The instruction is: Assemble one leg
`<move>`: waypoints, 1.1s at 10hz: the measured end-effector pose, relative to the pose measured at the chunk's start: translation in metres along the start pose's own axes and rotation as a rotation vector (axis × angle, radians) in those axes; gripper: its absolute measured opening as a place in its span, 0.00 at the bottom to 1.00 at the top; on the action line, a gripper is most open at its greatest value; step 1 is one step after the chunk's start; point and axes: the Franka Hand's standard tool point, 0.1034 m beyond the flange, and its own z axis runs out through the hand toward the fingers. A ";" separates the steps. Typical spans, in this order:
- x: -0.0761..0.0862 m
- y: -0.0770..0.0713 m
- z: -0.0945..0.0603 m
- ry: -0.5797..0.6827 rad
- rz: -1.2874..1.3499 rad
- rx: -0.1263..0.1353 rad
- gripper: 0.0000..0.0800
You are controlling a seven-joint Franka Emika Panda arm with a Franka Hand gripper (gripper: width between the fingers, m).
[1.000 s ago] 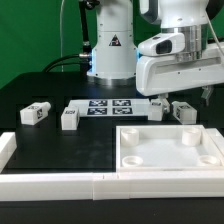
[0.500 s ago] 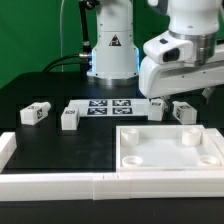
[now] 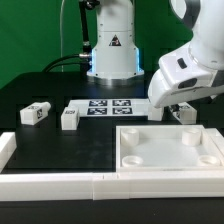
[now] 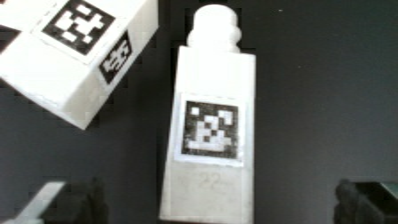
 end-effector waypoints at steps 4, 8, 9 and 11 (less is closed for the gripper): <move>0.011 0.003 0.011 -0.103 -0.002 0.017 0.81; 0.013 0.006 0.027 -0.061 0.002 0.015 0.78; 0.014 0.006 0.027 -0.056 0.004 0.014 0.78; 0.014 0.006 0.027 -0.056 0.004 0.015 0.39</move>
Offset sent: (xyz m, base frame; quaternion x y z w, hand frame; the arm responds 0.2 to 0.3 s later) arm -0.0051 -0.0068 -0.0129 -0.0139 0.0255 0.0028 0.9996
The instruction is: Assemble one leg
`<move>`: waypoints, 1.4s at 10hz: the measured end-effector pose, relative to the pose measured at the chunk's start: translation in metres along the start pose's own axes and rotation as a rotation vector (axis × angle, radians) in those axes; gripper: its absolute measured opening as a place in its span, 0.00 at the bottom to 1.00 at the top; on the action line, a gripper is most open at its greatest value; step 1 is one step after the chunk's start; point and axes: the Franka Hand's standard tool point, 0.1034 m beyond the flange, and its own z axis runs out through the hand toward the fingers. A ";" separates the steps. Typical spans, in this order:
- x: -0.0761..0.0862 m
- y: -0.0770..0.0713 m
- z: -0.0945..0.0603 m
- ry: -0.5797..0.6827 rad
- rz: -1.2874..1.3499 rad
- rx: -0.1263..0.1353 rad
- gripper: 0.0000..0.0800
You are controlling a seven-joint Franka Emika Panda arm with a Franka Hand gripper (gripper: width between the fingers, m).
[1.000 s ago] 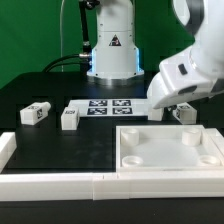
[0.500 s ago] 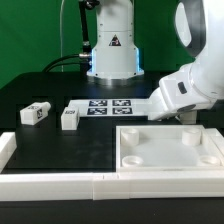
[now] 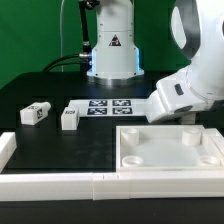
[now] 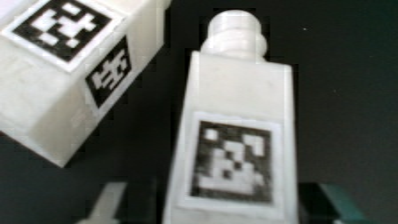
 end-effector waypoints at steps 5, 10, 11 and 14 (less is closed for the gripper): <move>0.000 0.000 0.000 0.000 0.000 0.000 0.36; -0.034 -0.011 -0.052 -0.044 -0.009 -0.013 0.36; -0.036 -0.013 -0.061 -0.042 -0.011 -0.013 0.36; -0.023 -0.010 -0.063 0.065 -0.009 -0.020 0.36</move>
Offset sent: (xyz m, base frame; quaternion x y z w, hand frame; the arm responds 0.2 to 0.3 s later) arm 0.0000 0.0000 0.0000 0.0000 0.0000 0.0000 1.0000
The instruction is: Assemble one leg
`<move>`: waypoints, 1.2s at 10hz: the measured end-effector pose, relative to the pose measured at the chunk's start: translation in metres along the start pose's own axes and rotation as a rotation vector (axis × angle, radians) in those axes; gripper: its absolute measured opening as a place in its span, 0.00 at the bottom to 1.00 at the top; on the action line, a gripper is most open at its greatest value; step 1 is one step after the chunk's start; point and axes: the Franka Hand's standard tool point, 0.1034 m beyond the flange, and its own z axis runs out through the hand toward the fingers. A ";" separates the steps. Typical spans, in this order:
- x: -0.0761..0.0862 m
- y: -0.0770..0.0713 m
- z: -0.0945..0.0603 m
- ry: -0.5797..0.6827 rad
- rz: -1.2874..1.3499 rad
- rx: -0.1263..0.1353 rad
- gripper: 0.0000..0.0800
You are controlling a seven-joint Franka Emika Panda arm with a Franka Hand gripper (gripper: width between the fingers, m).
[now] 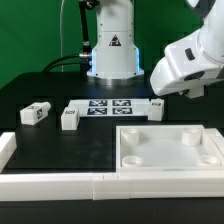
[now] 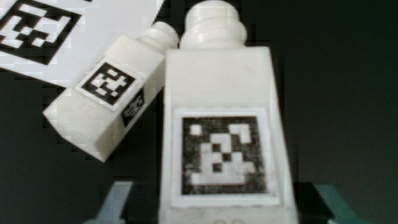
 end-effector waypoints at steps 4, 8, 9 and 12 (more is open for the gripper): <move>0.002 0.017 -0.012 0.372 0.031 -0.036 0.37; 0.012 0.045 -0.039 0.693 0.136 0.002 0.37; 0.014 0.046 -0.042 0.811 0.133 -0.022 0.37; 0.012 0.046 -0.049 0.886 0.121 -0.042 0.37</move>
Offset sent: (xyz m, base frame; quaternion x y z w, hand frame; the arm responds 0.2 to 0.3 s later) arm 0.0205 -0.0300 0.0176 0.0118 0.1378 0.0751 0.9875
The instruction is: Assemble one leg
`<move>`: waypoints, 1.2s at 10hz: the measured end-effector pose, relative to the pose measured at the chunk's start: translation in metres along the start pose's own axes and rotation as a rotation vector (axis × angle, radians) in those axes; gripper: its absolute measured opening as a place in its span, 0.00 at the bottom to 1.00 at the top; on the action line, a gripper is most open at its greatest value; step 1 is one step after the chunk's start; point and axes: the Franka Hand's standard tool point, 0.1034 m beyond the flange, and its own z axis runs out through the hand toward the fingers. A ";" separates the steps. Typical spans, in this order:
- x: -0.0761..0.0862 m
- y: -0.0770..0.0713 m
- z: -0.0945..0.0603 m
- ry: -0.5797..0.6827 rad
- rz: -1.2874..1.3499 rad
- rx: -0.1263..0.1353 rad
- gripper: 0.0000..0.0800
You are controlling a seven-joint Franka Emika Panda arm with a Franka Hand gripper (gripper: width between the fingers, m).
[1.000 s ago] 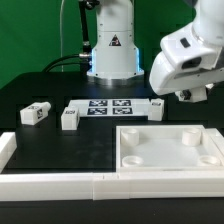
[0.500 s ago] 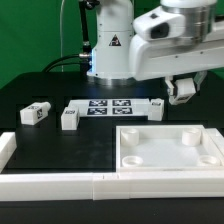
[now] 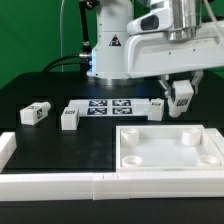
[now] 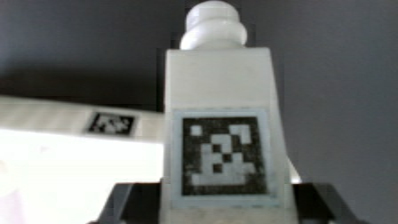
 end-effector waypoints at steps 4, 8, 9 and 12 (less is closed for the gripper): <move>0.035 -0.002 -0.027 -0.002 -0.010 0.013 0.37; 0.035 0.004 -0.023 0.080 -0.034 -0.003 0.37; 0.035 0.004 -0.023 0.080 -0.034 -0.003 0.37; 0.035 0.004 -0.023 0.080 -0.034 -0.003 0.37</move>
Offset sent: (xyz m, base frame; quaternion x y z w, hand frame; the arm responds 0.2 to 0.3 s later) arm 0.0000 0.0000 0.0000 0.0000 0.0000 0.0000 1.0000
